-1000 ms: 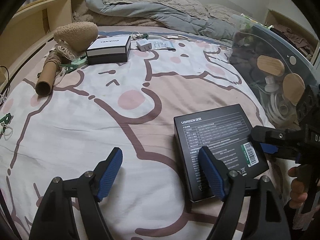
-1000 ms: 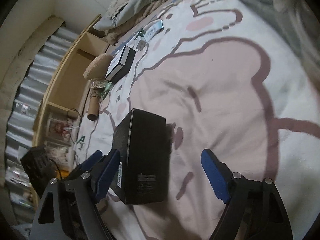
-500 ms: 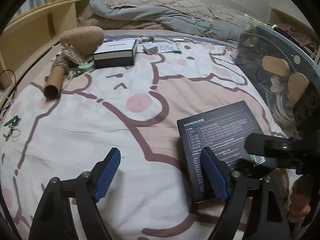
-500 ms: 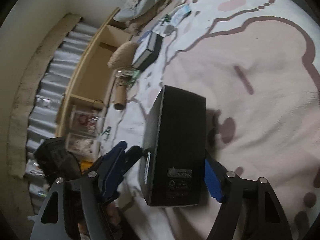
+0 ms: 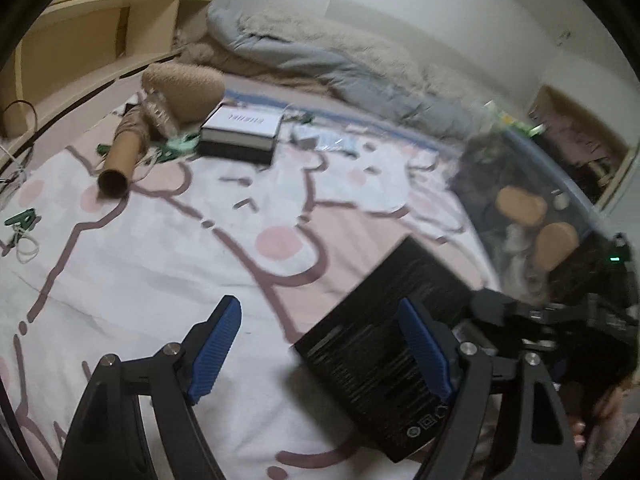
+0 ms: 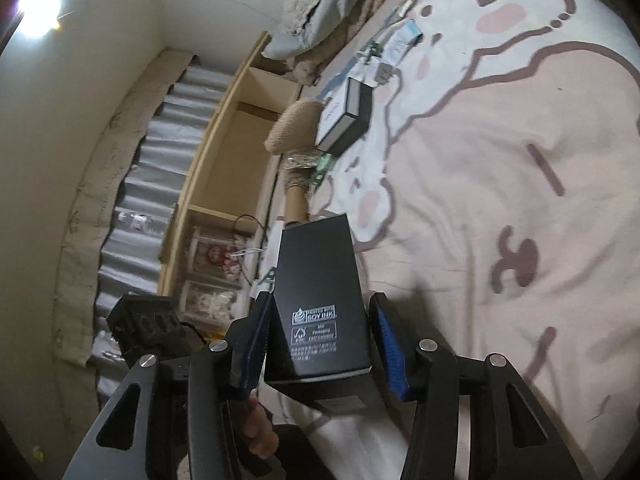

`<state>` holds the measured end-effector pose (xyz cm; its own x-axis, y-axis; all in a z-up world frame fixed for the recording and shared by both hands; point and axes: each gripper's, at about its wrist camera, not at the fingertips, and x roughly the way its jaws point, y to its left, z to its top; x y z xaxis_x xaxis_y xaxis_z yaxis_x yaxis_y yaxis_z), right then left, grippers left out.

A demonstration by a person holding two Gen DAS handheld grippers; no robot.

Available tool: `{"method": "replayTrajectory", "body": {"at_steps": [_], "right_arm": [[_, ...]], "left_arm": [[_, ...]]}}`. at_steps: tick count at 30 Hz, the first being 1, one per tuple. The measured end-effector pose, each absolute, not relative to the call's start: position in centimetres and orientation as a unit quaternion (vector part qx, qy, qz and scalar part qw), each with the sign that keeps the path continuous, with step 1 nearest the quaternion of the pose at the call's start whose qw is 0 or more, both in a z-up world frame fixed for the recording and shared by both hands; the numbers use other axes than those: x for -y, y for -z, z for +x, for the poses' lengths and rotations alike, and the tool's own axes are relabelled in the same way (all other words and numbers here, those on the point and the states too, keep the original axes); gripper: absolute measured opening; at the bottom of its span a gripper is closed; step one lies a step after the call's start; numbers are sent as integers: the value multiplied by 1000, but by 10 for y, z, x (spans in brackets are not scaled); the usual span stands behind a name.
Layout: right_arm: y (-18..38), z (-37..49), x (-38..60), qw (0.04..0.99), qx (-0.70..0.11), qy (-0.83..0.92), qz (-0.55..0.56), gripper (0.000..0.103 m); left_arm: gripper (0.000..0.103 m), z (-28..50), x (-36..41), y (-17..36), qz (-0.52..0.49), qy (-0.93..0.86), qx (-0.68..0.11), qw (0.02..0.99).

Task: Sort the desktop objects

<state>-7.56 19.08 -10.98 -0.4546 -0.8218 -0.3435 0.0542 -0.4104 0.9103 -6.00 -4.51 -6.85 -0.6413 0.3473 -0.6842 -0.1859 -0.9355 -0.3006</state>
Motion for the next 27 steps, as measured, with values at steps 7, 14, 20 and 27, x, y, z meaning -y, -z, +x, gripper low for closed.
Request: {"method": "replayTrajectory", "body": {"at_steps": [7, 14, 20, 27], "right_arm": [[112, -75, -191, 275, 440, 735, 436, 49], [90, -67, -212, 202, 388, 801, 410, 47], [78, -63, -196, 222, 314, 825, 414, 47], [79, -59, -183, 250, 302, 819, 419, 48]], "left_arm": [[81, -46, 29, 59, -383, -898, 72, 203], [81, -33, -7, 68, -385, -890, -4, 244], [81, -17, -33, 73, -380, -880, -45, 281], [81, -15, -44, 79, -383, -879, -60, 279]]}}
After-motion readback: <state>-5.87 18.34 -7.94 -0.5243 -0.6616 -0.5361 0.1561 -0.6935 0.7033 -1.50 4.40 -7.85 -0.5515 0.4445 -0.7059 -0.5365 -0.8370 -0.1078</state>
